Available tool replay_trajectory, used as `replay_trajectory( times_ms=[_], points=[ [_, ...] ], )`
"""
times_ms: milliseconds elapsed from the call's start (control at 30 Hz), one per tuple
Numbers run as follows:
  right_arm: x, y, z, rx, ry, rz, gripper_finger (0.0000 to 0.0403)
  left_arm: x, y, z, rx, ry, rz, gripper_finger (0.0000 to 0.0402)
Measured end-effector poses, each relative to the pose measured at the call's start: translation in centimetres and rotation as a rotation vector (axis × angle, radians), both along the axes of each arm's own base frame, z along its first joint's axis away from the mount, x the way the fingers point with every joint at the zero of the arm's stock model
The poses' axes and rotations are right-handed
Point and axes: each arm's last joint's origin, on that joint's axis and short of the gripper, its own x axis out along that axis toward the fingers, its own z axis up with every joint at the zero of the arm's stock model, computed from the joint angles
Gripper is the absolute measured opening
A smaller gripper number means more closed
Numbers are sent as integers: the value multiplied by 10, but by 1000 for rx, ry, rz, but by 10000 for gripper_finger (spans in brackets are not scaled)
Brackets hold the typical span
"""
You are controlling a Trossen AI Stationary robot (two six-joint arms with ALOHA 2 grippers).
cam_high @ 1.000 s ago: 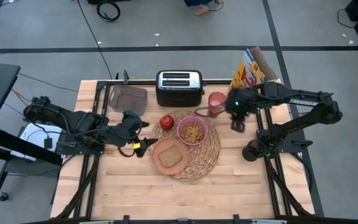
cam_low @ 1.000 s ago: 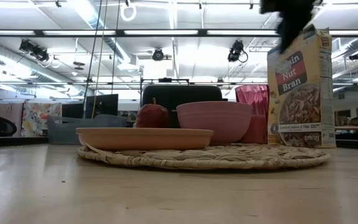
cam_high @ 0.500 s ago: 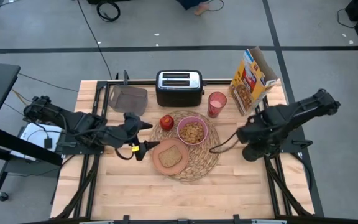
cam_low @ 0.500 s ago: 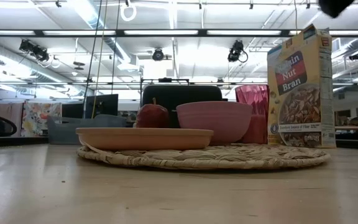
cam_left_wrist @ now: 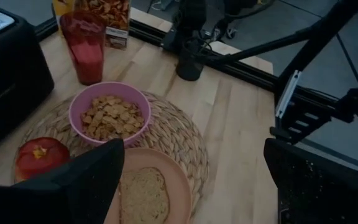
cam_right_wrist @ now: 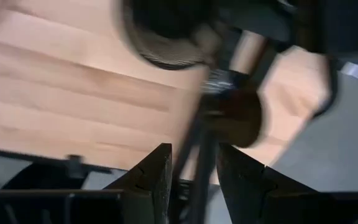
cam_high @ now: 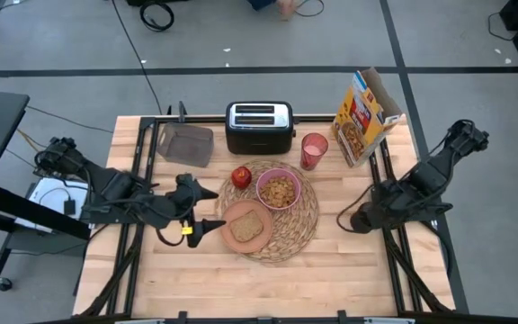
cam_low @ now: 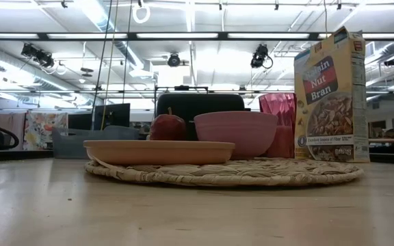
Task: Arrange a breakfast setting
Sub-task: Put the black spoon to the right of the pink bowl on the brown placemat
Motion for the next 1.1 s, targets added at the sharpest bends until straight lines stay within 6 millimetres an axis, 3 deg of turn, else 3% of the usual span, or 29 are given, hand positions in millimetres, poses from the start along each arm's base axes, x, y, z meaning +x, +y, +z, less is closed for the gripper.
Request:
replay_trajectory(
  times_ms=[133, 433, 633, 1100],
  points=[
    [-21, -5, -13, 31, 73, -33, 130, -3, -5, 0, -9, -1, -20, 389],
    [-45, -20, -13, 78, 71, -176, 131, -5, -10, 0, -28, -2, -32, 389],
    [-46, -21, -26, 91, 153, -232, 131, -5, -9, 0, -21, -9, -12, 389],
    [-35, -22, -28, 120, 72, -321, 130, -4, -6, 0, 6, -12, 23, 389]
  ],
)
